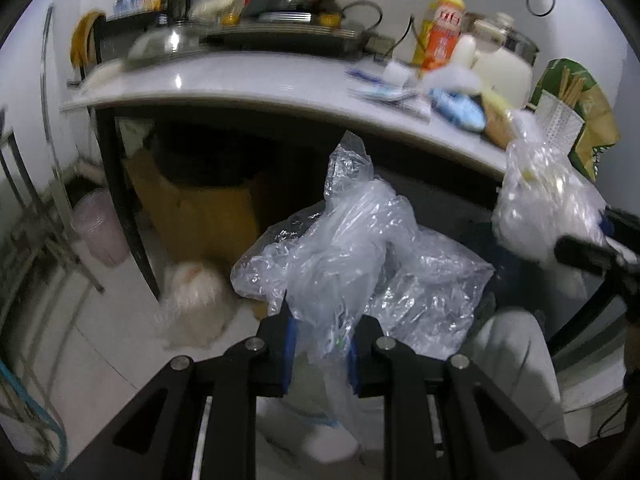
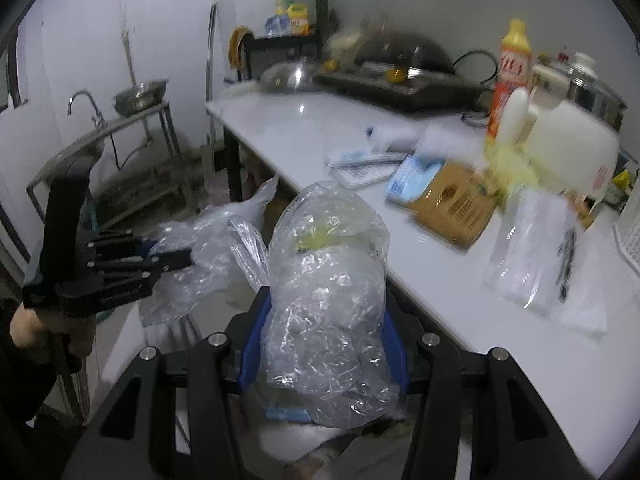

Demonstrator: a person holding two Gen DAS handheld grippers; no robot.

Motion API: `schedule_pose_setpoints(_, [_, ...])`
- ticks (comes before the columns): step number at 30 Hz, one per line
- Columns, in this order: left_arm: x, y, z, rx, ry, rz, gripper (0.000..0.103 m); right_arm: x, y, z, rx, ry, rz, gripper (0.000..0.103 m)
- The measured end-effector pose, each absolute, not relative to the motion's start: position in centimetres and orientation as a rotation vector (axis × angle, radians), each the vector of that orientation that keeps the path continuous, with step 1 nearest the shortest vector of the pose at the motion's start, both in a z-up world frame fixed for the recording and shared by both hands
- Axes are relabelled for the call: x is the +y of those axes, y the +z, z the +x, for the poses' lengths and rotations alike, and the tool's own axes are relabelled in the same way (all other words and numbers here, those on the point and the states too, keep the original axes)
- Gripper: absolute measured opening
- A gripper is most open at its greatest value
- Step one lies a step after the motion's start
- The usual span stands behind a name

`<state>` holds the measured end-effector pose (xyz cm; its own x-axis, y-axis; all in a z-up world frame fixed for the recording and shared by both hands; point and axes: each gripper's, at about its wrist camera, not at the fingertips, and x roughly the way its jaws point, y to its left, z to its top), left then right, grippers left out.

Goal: Collect trash
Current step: 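Lift both held clear plastic bags off the counter toward the floor bin, then lower both grippers over the trash bin and open them to drop the bags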

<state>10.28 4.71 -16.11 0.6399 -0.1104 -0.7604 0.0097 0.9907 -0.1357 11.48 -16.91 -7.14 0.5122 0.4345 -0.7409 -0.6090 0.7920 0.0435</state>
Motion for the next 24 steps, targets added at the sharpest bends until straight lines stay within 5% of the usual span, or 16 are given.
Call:
schedule_pose_setpoints(15, [2.9, -25.8, 13.3, 1.149, -0.068, -0.134, 0.024, -17.9, -17.1, 12.5, 1.032, 0.593, -0.269, 0.048])
schedule_pose_setpoints(24, [2.6, -29.7, 16.4, 1.233, -0.071, -0.123, 0.05, -18.2, -19.2, 13.4, 1.105, 0.57, -0.248, 0.048])
